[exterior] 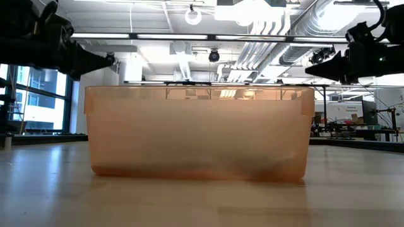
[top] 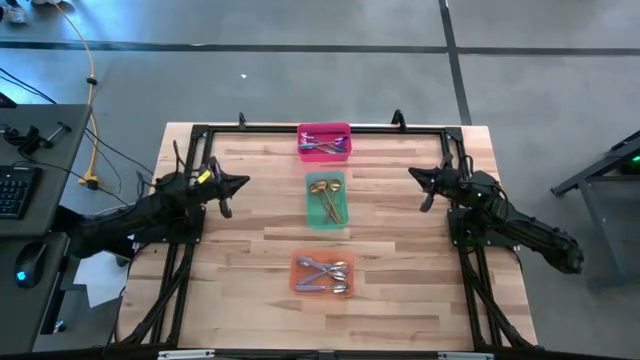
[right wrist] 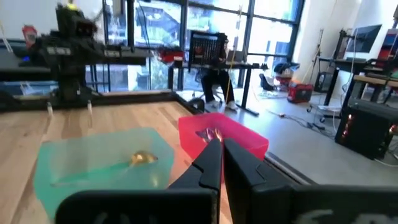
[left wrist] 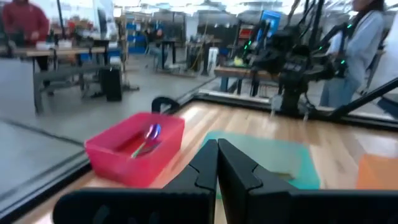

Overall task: Sort silverware by color (type)
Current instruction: Return to Home Position

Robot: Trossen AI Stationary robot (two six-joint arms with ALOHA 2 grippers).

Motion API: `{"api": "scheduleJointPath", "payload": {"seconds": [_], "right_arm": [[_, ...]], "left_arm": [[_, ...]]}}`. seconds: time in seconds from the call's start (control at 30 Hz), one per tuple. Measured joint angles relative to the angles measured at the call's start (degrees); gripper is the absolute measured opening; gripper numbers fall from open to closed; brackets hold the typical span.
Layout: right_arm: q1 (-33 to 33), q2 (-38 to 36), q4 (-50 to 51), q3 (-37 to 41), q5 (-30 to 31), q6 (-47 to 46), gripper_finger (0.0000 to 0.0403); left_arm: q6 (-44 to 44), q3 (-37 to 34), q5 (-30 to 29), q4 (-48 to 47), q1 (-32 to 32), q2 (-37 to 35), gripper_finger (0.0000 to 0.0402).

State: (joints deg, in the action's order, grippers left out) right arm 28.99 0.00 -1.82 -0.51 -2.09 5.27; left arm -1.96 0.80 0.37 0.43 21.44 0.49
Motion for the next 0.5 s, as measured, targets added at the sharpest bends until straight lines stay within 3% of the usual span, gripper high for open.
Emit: {"api": "scheduleJointPath", "payload": {"seconds": [0.23, 0.37, 0.5], "right_arm": [[0.00, 0.06, 0.61, 0.00, 0.42, -0.26, 0.0000], [0.00, 0.29, 0.46, 0.00, 5.22, -0.32, 0.0000], [0.02, 0.38, 0.39, 0.00, 5.91, -0.52, 0.0000]], "left_arm": [[-0.18, 0.02, -0.47, -0.37, -0.62, 0.74, 0.0000], [0.54, 0.02, -1.06, -0.20, -0.45, 0.99, 0.0000], [1.31, 0.02, -1.08, -0.20, -0.44, 1.73, 0.0001]]}}
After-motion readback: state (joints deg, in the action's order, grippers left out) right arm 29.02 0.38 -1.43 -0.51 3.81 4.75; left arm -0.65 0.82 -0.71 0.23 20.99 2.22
